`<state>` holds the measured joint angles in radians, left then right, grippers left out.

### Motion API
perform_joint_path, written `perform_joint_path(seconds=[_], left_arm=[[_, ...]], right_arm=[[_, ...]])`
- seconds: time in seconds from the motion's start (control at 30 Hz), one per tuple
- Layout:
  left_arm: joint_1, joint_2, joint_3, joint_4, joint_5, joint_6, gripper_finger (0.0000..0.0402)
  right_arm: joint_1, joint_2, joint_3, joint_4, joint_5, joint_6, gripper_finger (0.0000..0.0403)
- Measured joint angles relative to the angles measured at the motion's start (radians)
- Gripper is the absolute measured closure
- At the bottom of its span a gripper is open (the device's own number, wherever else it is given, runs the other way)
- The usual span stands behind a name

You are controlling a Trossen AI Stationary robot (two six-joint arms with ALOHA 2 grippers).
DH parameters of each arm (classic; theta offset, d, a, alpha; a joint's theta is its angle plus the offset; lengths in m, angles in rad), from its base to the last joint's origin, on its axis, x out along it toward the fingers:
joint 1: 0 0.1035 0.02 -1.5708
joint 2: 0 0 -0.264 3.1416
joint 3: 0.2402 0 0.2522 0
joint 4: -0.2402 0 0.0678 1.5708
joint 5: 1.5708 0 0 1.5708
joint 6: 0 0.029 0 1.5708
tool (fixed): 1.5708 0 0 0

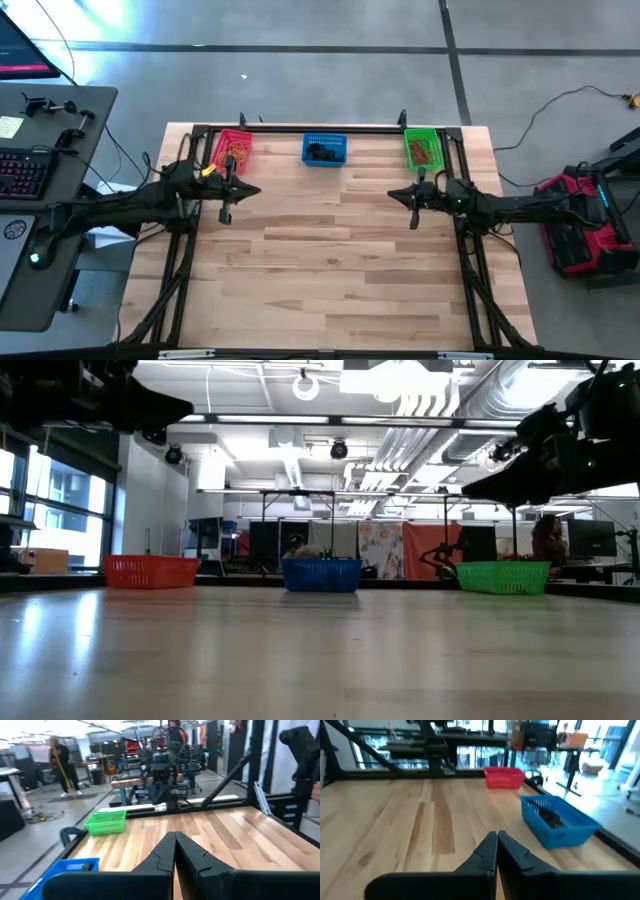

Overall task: Sort rubber bands into baskets
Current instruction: Return to Home Position

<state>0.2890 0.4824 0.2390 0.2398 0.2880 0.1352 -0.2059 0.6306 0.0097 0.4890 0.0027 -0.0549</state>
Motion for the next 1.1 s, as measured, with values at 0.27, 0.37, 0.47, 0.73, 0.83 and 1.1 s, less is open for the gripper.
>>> perform_joint_path(seconds=[0.27,0.37,0.47,0.73,0.83,1.1], left_arm=[[-0.002,-0.215,-0.087,-0.032,-0.024,-0.048,0.0401],[-0.001,-0.282,-0.142,-0.038,-0.033,-0.075,0.0401],[-0.001,-0.351,-0.149,-0.083,-0.034,-0.079,0.0401],[-0.002,-0.479,-0.149,-0.252,-0.082,-0.081,0.0401],[-0.002,-0.479,-0.149,-0.255,-0.084,-0.081,0.0401],[-0.002,-0.479,-0.16,-0.246,-0.115,-0.078,0.0401]], right_arm=[[0.037,-0.1,0.0,-0.034,0.031,-0.03,0.0403],[0.037,-0.132,0.0,-0.067,0.019,-0.009,0.0403],[0.037,-0.175,0.0,-0.126,0.014,-0.006,0.0403],[0.036,-0.32,0.0,-0.226,0.037,-0.035,0.0403],[0.036,-0.368,0.0,-0.301,0.055,-0.021,0.0403],[0.039,-0.471,0.0,-0.353,0.124,-0.017,0.0403]])
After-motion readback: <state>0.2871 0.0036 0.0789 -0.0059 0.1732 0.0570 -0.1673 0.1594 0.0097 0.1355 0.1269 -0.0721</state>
